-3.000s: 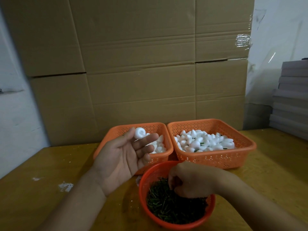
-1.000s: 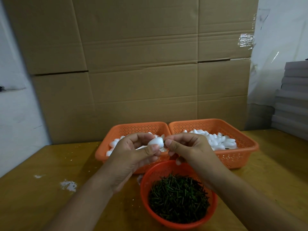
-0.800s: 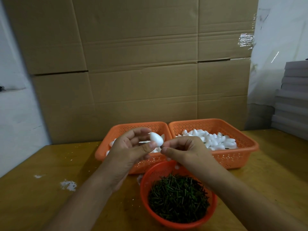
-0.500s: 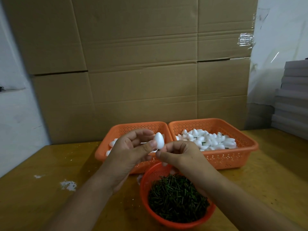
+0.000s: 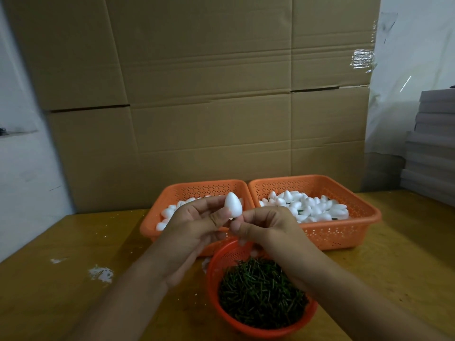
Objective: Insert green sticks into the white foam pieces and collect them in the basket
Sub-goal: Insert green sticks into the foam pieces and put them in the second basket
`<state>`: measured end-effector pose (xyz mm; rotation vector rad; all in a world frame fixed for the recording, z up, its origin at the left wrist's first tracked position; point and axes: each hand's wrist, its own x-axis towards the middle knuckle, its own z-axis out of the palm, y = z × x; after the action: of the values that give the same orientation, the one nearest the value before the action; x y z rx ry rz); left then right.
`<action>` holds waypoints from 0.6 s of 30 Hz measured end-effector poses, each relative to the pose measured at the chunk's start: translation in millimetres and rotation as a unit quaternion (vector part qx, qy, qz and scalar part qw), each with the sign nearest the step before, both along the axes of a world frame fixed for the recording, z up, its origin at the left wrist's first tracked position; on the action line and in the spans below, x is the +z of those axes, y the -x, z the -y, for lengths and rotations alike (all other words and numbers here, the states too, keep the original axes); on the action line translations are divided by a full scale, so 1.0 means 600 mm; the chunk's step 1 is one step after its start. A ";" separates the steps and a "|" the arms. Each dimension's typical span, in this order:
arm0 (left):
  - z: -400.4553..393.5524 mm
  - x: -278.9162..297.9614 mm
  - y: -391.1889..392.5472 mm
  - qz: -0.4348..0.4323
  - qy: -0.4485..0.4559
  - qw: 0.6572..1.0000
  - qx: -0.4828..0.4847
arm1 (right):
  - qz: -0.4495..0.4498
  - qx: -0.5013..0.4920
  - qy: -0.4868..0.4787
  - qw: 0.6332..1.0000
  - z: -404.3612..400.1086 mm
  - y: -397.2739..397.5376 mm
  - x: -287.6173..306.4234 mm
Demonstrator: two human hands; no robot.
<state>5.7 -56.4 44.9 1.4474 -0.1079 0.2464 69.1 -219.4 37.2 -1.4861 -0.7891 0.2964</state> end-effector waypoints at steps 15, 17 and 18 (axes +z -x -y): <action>0.000 0.000 0.000 0.031 -0.035 0.997 0.058 | -0.016 -0.027 -0.008 0.999 0.000 0.002 0.000; 0.001 -0.001 0.002 0.039 -0.060 0.996 0.062 | -0.008 -0.024 -0.004 1.000 -0.001 0.003 -0.001; 0.000 -0.001 0.002 0.040 -0.070 0.995 0.059 | -0.007 -0.021 -0.003 1.000 -0.001 0.003 -0.001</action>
<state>4.2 -56.4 44.6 1.5853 -0.1065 0.3996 67.5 -218.8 36.7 -1.4919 -0.7464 0.2736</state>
